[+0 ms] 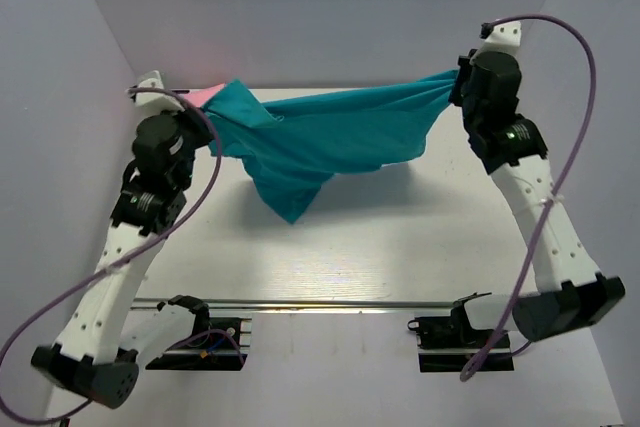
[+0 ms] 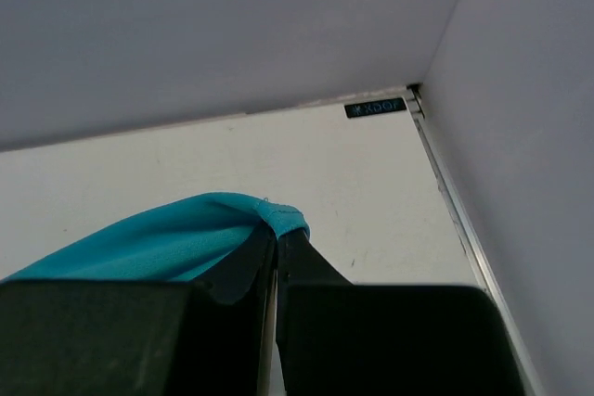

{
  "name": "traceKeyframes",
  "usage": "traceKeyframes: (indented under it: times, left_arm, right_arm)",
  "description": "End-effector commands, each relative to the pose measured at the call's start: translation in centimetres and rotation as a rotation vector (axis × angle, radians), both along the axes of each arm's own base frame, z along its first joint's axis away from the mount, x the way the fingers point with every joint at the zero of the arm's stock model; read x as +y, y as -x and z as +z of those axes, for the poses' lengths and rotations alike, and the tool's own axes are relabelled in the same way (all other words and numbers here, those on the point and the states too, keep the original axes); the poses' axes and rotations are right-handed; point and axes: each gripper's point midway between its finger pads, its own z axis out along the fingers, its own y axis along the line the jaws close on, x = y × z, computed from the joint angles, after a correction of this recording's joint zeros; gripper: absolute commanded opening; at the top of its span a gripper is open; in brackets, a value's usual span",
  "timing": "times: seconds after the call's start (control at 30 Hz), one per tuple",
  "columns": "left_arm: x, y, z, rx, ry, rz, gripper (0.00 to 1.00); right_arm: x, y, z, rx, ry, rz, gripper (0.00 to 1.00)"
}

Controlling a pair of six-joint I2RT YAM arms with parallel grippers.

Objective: Fold and stack the t-shirts
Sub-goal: Flatten out the tshirt

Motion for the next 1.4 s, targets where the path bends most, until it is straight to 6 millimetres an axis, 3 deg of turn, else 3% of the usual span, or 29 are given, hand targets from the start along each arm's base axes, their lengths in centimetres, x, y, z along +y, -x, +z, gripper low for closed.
traceKeyframes:
  times: [0.0, 0.03, 0.07, 0.17, 0.23, 0.27, 0.37, 0.53, 0.6, 0.67, 0.77, 0.87, 0.9, 0.93, 0.97, 1.0, 1.03, 1.07, 1.1, 1.13, 1.17, 1.2, 1.23, 1.27, 1.3, 1.33, 1.37]
  left_arm:
    - [1.1, 3.2, 7.5, -0.238, 0.010, -0.020, 0.00]
    - [1.1, 3.8, 8.4, -0.272, 0.004, -0.030, 0.00]
    - [1.4, 4.6, 10.2, -0.318, 0.007, -0.028, 0.00]
    - [1.7, 6.6, 13.6, -0.394, -0.012, -0.052, 0.00]
    - [1.4, 7.6, 15.0, -0.426, -0.017, -0.086, 0.00]
    - [1.5, 8.4, 15.9, -0.447, -0.022, -0.092, 0.00]
    - [1.2, 10.5, 17.5, -0.499, -0.027, -0.147, 0.00]
    - [1.1, 13.2, 19.2, -0.539, -0.005, -0.196, 0.00]
    - [0.6, 13.5, 19.3, -0.537, 0.000, -0.225, 0.00]
    - [0.1, 12.9, 18.8, -0.512, 0.004, -0.241, 0.00]
    - [-0.8, 10.8, 17.0, -0.442, 0.013, -0.260, 0.00]
    - [-2.6, 6.1, 12.1, -0.309, 0.039, -0.268, 0.00]
    - [-3.2, 4.1, 8.5, -0.226, 0.024, -0.270, 0.00]
    - [-4.1, 1.6, 6.0, -0.178, 0.032, -0.270, 0.00]
    - [-4.7, 0.1, 3.6, -0.119, 0.062, -0.268, 0.00]
    - [-5.2, -1.3, 0.3, -0.042, 0.062, -0.265, 0.00]
    - [-6.5, -3.3, -3.6, 0.055, 0.078, -0.285, 0.00]
    - [-6.8, -4.3, -5.7, 0.098, 0.071, -0.284, 0.00]
    - [-7.1, -5.0, -8.9, 0.157, 0.061, -0.281, 0.00]
    - [-7.3, -5.7, -11.0, 0.191, 0.065, -0.277, 0.00]
    - [-7.6, -6.5, -12.7, 0.213, 0.062, -0.275, 0.00]
    - [-7.9, -7.5, -16.5, 0.305, 0.054, -0.267, 0.00]
    - [-7.7, -8.1, -18.4, 0.343, 0.050, -0.254, 0.00]
    - [-8.1, -8.9, -19.1, 0.354, 0.052, -0.265, 0.00]
    - [-8.3, -9.6, -20.1, 0.375, 0.048, -0.264, 0.00]
    - [-8.2, -10.5, -22.9, 0.439, 0.043, -0.257, 0.00]
    - [-8.6, -10.8, -23.8, 0.465, 0.044, -0.268, 0.00]
  right_arm:
    - [-0.2, 2.6, 5.8, -0.143, 0.028, 0.094, 0.00]
    - [-0.1, 3.0, 6.6, -0.161, 0.030, 0.107, 0.00]
    - [0.1, 4.7, 8.8, -0.217, 0.028, 0.150, 0.00]
    - [-0.4, 7.9, 12.8, -0.321, 0.044, 0.185, 0.00]
    - [-0.2, 9.8, 14.2, -0.355, 0.042, 0.221, 0.00]
    - [-0.3, 11.3, 16.0, -0.402, 0.046, 0.238, 0.00]
    - [-1.3, 15.3, 18.4, -0.482, 0.039, 0.248, 0.00]
    - [-1.6, 19.3, 19.4, -0.543, 0.031, 0.285, 0.00]
    - [-1.7, 20.7, 19.4, -0.567, 0.016, 0.303, 0.00]
    - [-1.6, 20.9, 19.1, -0.567, 0.009, 0.308, 0.00]
    - [-1.5, 18.4, 16.5, -0.484, -0.007, 0.270, 0.00]
    - [-1.4, 13.9, 13.1, -0.383, -0.044, 0.197, 0.00]
    - [-1.0, 11.8, 10.9, -0.318, -0.049, 0.185, 0.00]
    - [-0.5, 9.5, 7.7, -0.236, -0.094, 0.153, 0.00]
    - [-0.1, 8.4, 6.2, -0.203, -0.103, 0.155, 0.00]
    - [0.8, 6.5, 3.5, -0.134, -0.114, 0.166, 0.00]
    - [1.6, 4.5, -2.9, 0.007, -0.141, 0.150, 0.00]
    - [2.3, 2.6, -5.3, 0.042, -0.151, 0.151, 0.00]
    - [2.8, 2.0, -9.2, 0.119, -0.171, 0.157, 0.00]
    - [3.2, 1.1, -10.6, 0.137, -0.183, 0.160, 0.00]
    - [4.3, -0.5, -14.6, 0.234, -0.183, 0.200, 0.00]
    - [4.5, -1.5, -15.4, 0.233, -0.187, 0.215, 0.00]
    - [4.8, -2.2, -15.9, 0.245, -0.175, 0.231, 0.00]
    - [5.2, -3.8, -19.6, 0.338, -0.174, 0.241, 0.00]
    - [5.2, -4.3, -20.8, 0.370, -0.175, 0.234, 0.00]
    - [5.2, -4.8, -23.7, 0.451, -0.178, 0.217, 0.00]
    - [5.3, -6.5, -23.9, 0.460, -0.191, 0.216, 0.00]
